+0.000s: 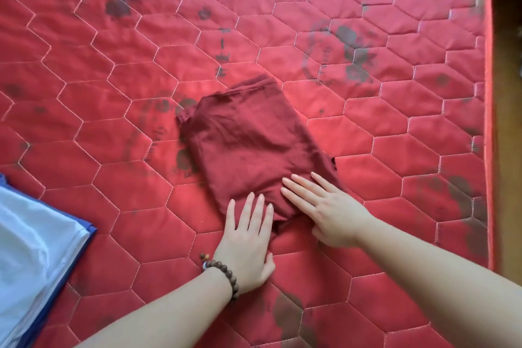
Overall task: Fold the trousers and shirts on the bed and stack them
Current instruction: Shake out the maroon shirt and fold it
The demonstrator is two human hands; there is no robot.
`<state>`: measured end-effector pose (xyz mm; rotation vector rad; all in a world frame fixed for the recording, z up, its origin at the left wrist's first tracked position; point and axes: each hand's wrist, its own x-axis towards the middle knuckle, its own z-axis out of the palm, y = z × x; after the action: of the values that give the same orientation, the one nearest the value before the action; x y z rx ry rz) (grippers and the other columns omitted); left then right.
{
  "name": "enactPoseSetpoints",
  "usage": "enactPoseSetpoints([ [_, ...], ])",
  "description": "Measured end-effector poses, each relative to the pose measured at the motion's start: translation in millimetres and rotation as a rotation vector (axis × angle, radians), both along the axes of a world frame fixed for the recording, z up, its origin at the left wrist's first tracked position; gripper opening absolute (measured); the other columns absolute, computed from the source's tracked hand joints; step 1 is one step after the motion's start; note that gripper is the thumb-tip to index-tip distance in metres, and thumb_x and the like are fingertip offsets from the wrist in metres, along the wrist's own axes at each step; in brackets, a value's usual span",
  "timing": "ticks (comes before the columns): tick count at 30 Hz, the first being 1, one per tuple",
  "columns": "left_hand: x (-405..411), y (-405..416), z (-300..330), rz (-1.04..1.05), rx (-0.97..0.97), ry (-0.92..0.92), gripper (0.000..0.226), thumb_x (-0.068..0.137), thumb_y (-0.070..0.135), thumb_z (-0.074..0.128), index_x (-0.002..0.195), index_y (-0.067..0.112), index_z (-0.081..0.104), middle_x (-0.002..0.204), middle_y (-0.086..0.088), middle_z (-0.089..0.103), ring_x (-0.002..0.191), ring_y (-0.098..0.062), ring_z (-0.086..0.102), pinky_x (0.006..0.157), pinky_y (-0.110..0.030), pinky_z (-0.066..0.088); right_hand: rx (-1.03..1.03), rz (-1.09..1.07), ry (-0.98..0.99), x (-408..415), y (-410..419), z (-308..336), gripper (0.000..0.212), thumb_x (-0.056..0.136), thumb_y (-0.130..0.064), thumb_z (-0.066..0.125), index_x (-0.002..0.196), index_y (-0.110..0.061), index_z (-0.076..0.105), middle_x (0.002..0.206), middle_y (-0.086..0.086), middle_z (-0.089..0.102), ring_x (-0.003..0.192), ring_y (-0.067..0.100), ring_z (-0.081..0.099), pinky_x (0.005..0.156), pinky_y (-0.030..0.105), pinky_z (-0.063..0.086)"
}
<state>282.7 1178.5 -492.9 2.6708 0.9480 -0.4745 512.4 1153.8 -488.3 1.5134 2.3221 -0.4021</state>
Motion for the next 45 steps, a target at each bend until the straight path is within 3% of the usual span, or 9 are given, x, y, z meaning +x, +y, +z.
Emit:
enactPoseSetpoints([
  [4, 14.5, 8.5, -6.8, 0.100, 0.096, 0.050, 0.072, 0.089, 0.027, 0.037, 0.150, 0.001, 0.009, 0.158, -0.017, 0.011, 0.146, -0.031, 0.008, 0.114, -0.058, 0.010, 0.099, -0.099, 0.012, -1.6, 21.0, -12.3, 0.079, 0.081, -0.008, 0.043, 0.153, -0.017, 0.013, 0.160, 0.002, 0.009, 0.147, 0.022, 0.011, 0.118, 0.039, 0.005],
  [9, 10.0, 21.4, -5.1, 0.136, 0.146, -0.308, 0.055, 0.077, 0.007, 0.030, 0.116, 0.009, 0.068, 0.120, -0.005, 0.067, 0.111, -0.018, 0.064, 0.087, -0.042, 0.054, 0.095, -0.182, 0.071, 6.4, 27.3, -13.1, 0.069, 0.092, -0.007, 0.036, 0.152, -0.030, 0.011, 0.160, -0.007, 0.009, 0.147, 0.014, 0.015, 0.118, 0.032, 0.011],
  [14, 6.8, 32.9, 3.4, 0.327, -0.097, -0.343, 0.060, 0.083, -0.003, 0.037, 0.137, 0.019, 0.051, 0.141, 0.001, 0.050, 0.131, -0.017, 0.047, 0.109, -0.033, 0.033, 0.197, -0.350, 0.176, -8.8, 39.5, -1.1, 0.064, 0.086, -0.022, 0.014, 0.138, -0.019, 0.050, 0.146, -0.002, 0.045, 0.132, 0.017, 0.046, 0.101, 0.034, 0.035],
  [18, -10.6, 39.7, 22.5, 0.535, -0.243, -0.421, 0.047, 0.081, 0.002, 0.050, 0.124, 0.023, 0.049, 0.100, -0.009, 0.068, 0.093, -0.035, 0.061, 0.076, -0.035, 0.043, 0.213, -0.486, 0.194, -14.0, 50.6, 13.4, 0.030, 0.085, -0.006, 0.044, 0.112, -0.013, 0.057, 0.111, 0.006, 0.067, 0.095, 0.030, 0.058, 0.083, 0.035, 0.036],
  [22, -41.2, 46.7, 73.4, 0.594, -0.422, -0.612, 0.032, 0.081, -0.002, 0.052, 0.104, 0.018, 0.060, 0.078, 0.003, 0.063, 0.069, -0.018, 0.055, 0.063, -0.018, 0.036, 0.191, -0.448, 0.270, -22.6, 39.8, 71.0, 0.020, 0.082, -0.009, 0.059, 0.102, -0.011, 0.062, 0.093, 0.009, 0.068, 0.087, 0.034, 0.062, 0.070, 0.039, 0.041],
  [30, -107.4, 63.7, 184.1, 0.714, -0.783, -0.799, 0.025, 0.086, -0.007, 0.055, 0.087, 0.014, 0.069, 0.072, 0.006, 0.059, 0.066, -0.004, 0.052, 0.062, -0.015, 0.043, -0.246, -0.398, 0.403, -57.1, 78.8, 219.8, 0.026, 0.078, -0.018, 0.067, 0.060, -0.033, 0.057, 0.056, -0.012, 0.055, 0.055, 0.002, 0.050, 0.053, 0.017, 0.036],
  [36, -152.3, 84.9, 168.0, 1.087, -1.308, -0.900, 0.034, 0.083, -0.013, 0.050, 0.087, 0.011, 0.075, 0.081, -0.007, 0.071, 0.070, -0.016, 0.065, 0.062, -0.023, 0.054, -0.684, -0.455, 0.382, -98.2, 149.5, 212.7, 0.007, 0.077, -0.026, 0.074, 0.076, -0.033, 0.072, 0.073, -0.013, 0.072, 0.064, 0.003, 0.065, 0.055, 0.015, 0.050],
  [40, -175.4, 111.9, 101.9, 1.299, -0.955, -0.727, 0.031, 0.088, 0.001, 0.059, 0.116, 0.016, 0.061, 0.105, -0.012, 0.063, 0.089, -0.020, 0.057, 0.082, -0.034, 0.049, -0.676, -0.761, 0.462, -116.8, 172.0, 134.6, 0.029, 0.086, -0.043, 0.064, 0.111, -0.029, 0.064, 0.107, -0.004, 0.063, 0.095, 0.016, 0.060, 0.082, 0.034, 0.053],
  [45, -184.9, 120.4, 32.4, 0.963, -0.505, -0.406, 0.052, 0.083, 0.018, 0.067, 0.132, 0.018, 0.051, 0.122, -0.009, 0.055, 0.113, -0.023, 0.054, 0.100, -0.031, 0.039, -0.319, -1.021, 0.388, -107.1, 142.4, 43.7, 0.062, 0.082, -0.049, 0.068, 0.132, -0.016, 0.050, 0.124, 0.009, 0.059, 0.112, 0.026, 0.056, 0.089, 0.029, 0.041],
])
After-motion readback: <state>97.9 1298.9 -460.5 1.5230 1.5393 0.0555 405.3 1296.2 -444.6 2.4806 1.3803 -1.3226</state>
